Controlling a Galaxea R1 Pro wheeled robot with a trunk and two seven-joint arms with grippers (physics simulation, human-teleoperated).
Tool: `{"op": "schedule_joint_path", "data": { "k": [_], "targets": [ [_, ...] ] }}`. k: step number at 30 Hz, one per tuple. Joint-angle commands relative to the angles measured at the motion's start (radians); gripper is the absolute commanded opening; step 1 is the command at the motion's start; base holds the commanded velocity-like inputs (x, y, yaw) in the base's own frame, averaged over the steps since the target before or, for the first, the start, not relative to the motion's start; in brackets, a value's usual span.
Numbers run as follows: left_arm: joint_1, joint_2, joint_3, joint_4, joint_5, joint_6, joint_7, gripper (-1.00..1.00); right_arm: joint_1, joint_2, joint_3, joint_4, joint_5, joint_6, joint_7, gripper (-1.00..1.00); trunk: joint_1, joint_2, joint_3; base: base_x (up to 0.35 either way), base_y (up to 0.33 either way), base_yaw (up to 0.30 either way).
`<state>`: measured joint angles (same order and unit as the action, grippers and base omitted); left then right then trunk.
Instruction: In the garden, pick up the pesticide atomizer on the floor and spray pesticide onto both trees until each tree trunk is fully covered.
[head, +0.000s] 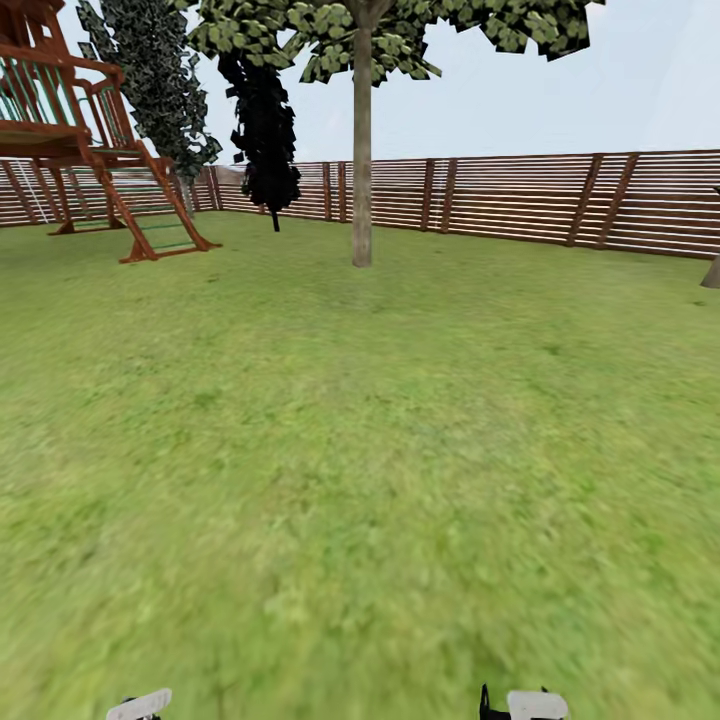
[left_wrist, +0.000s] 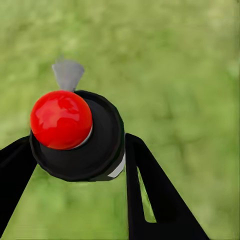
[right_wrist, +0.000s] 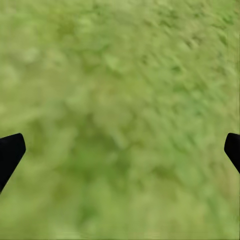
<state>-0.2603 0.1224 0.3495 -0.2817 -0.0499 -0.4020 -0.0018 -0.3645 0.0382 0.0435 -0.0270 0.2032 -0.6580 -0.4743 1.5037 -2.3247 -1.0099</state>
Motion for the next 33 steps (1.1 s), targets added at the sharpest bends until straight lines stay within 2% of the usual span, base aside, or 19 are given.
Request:
{"op": "schedule_joint_path", "data": {
  "k": [1,19,20,22,24,29,33],
  "targets": [
    [-0.001,0.0,0.005,0.001,-0.005,-0.004,-0.001,-1.0,-0.001,0.0,0.004,0.001,0.007,0.001,-0.01,1.0,0.0,0.0,-0.001,0.339,0.0,0.0],
    [-0.001,0.0,0.004,0.003,-0.004,-0.003,0.0,-1.0,-0.001,0.001,0.004,0.001,0.007,0.001,-0.01,1.0,0.0,0.0,-0.001,0.339,0.0,0.0],
    [-0.001,0.0,0.004,0.003,-0.004,-0.003,0.0,-1.0,-0.001,0.004,0.004,0.002,0.007,0.001,-0.01,1.0,0.0,0.0,-0.001,0.339,0.0,0.0],
    [-0.001,0.0,0.005,0.003,-0.004,-0.003,0.0,-1.0,-0.001,0.031,0.004,0.002,0.007,0.001,-0.01,1.0,0.0,0.0,-0.001,0.339,0.0,0.0],
    [-0.001,0.0,0.005,0.003,-0.004,-0.003,0.0,-1.0,-0.001,0.038,0.004,0.002,0.007,0.001,-0.01,1.0,0.0,0.0,-0.001,0.339,0.0,0.0],
    [-0.001,-0.001,0.003,0.003,-0.004,-0.003,0.0,-1.0,-0.001,0.039,0.003,-0.002,0.008,0.001,-0.01,1.0,0.0,0.0,-0.001,0.339,0.0,0.0],
    [-0.001,-0.001,0.003,0.004,-0.004,-0.003,0.0,-1.0,-0.001,0.02,-0.001,-0.005,0.006,-0.001,-0.012,1.0,0.0,0.0,-0.001,0.339,0.0,0.0]
  ]
}}
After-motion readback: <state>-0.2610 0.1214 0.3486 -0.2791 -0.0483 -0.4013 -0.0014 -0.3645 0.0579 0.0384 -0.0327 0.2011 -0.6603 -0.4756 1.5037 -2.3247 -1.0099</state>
